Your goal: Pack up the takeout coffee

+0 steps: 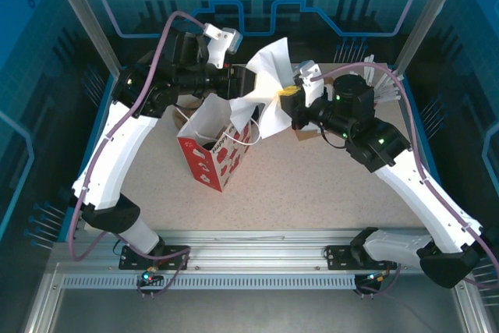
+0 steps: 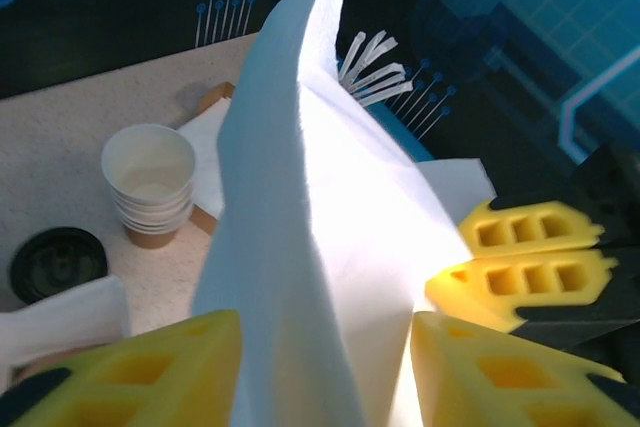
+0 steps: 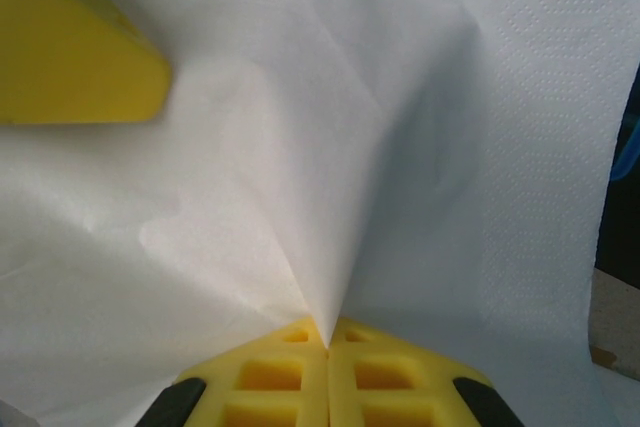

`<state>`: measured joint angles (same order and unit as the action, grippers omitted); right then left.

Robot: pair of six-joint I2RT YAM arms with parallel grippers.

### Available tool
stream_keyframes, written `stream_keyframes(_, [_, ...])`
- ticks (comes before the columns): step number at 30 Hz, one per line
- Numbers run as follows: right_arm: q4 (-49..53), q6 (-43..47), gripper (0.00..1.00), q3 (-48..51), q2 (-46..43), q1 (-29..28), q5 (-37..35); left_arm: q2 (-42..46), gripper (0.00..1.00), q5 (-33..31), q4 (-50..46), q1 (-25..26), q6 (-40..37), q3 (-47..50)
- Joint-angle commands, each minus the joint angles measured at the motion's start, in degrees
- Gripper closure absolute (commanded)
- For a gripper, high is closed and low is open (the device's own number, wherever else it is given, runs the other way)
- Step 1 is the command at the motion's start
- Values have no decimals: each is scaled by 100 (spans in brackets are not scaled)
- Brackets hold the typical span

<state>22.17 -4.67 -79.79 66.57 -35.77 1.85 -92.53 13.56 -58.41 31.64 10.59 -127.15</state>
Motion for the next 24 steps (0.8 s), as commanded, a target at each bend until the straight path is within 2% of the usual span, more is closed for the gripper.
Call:
stream_keyframes(1, [-266,37,92,35,75,-145,-108,34,65,250,43,32,63,-108])
stream_keyframes(5, [-244,30,90,34,176,-158,-167,152,85,246,253,35,86,25])
stream_keyframes(8, [-188,27,80,42,183,-154,-136,283,100,171,351,35,11,76])
stream_keyframes(9, [-178,27,75,59,154,-163,-123,334,100,132,364,34,-45,81])
stream_keyframes(13, [-81,13,44,161,-159,-158,32,691,100,-370,331,24,-476,93])
stream_keyframes(15, [88,32,36,171,-333,-160,28,899,100,-802,196,13,-806,131])
stream_keyframes(19, [330,58,26,341,-666,-167,-106,1367,100,-1557,-31,-87,-1550,473])
stream_keyframes(24, [440,79,24,541,-795,-163,-298,1643,100,-1565,-352,-491,-2293,700])
